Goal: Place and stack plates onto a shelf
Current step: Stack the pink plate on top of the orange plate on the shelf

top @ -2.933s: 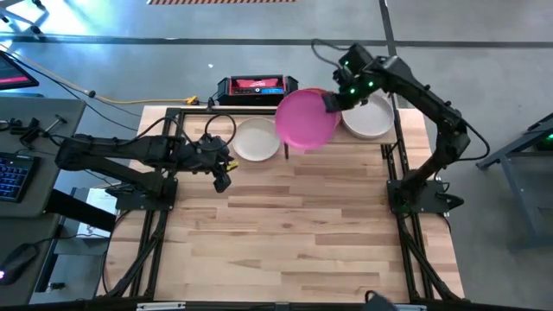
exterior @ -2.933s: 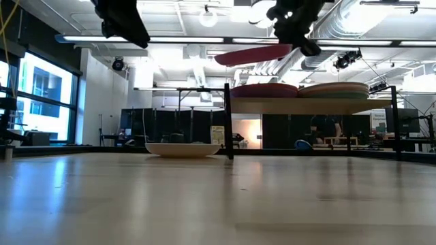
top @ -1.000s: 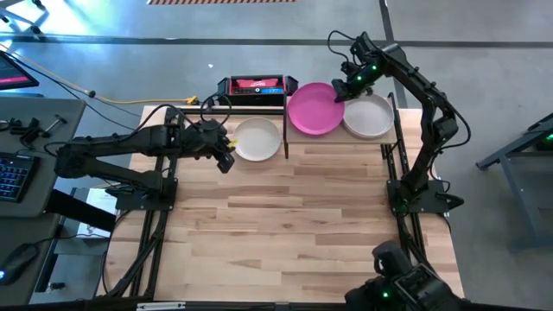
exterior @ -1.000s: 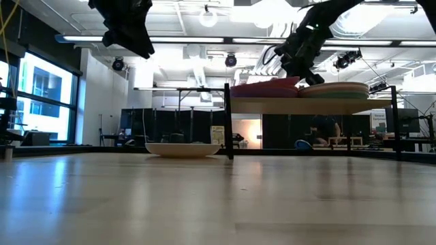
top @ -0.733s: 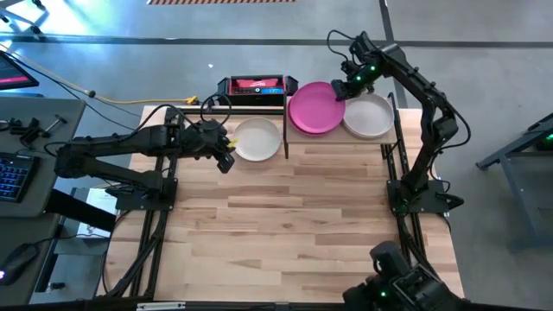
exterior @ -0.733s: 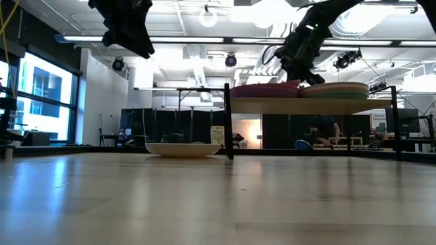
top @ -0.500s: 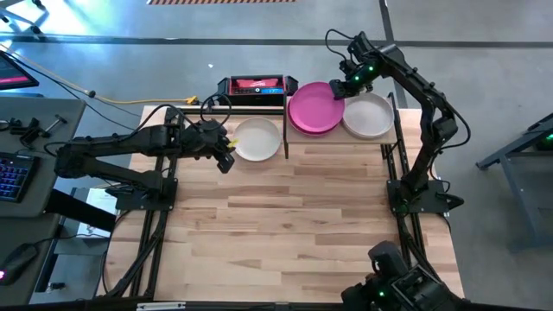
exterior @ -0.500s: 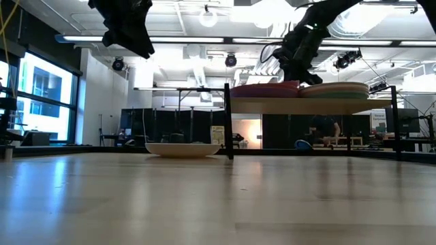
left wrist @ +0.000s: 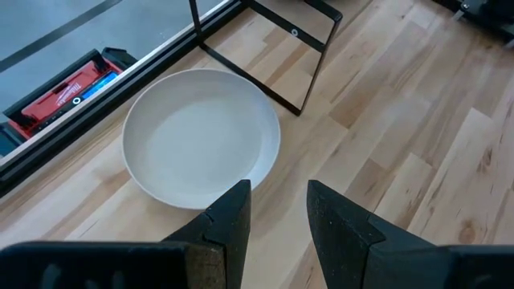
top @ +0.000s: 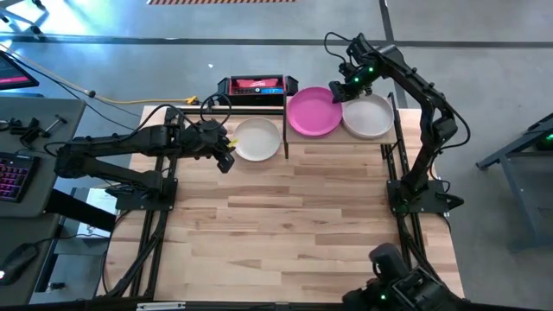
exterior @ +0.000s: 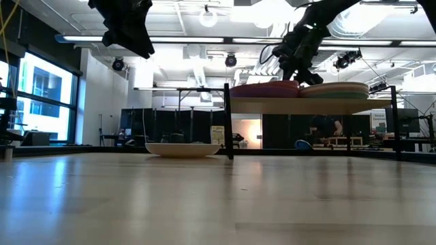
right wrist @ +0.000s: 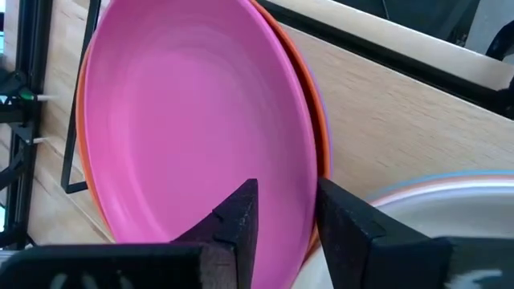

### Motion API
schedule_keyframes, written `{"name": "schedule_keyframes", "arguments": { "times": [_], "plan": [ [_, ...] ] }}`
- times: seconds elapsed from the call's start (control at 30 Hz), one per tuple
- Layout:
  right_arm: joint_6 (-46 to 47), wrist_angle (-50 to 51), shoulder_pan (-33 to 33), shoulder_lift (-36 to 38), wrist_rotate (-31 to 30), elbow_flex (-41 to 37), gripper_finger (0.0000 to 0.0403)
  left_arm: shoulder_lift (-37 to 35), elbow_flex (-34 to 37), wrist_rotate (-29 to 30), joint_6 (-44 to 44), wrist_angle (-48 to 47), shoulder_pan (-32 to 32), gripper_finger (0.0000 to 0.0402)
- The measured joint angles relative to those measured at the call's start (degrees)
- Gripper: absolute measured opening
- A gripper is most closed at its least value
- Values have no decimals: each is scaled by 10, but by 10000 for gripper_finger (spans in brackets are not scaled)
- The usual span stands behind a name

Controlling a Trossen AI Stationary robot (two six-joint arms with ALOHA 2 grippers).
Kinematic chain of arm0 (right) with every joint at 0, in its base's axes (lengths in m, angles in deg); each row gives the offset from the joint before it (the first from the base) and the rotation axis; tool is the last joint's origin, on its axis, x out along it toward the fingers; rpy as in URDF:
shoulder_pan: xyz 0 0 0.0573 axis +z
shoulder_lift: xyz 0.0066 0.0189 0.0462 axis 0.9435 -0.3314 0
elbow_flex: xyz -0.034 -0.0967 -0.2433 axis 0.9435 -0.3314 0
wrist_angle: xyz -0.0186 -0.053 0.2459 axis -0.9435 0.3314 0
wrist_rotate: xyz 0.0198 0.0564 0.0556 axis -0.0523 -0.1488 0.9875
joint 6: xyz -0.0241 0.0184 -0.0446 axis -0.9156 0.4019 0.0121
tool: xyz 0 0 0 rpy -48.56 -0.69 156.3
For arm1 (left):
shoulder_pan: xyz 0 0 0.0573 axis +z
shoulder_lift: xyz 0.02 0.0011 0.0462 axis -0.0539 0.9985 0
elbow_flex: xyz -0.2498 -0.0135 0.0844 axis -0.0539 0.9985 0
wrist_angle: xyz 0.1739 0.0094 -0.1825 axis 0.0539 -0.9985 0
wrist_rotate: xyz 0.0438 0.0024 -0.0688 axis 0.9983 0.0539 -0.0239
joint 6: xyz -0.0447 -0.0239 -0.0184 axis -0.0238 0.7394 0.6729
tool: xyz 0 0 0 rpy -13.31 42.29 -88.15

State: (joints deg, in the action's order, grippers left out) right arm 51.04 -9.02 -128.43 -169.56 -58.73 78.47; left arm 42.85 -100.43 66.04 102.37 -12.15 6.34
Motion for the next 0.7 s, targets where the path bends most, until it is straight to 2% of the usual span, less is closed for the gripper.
{"name": "schedule_keyframes", "arguments": {
  "times": [0.23,0.43,0.7],
  "plan": [
    [0,41,-10,1,1,29,102,0,0,0,0,0,0,111],
    [-6,38,-11,1,1,63,102,0,0,1,0,0,0,111],
    [-11,38,-5,1,-23,64,101,0,0,1,0,0,0,111]
  ]
}}
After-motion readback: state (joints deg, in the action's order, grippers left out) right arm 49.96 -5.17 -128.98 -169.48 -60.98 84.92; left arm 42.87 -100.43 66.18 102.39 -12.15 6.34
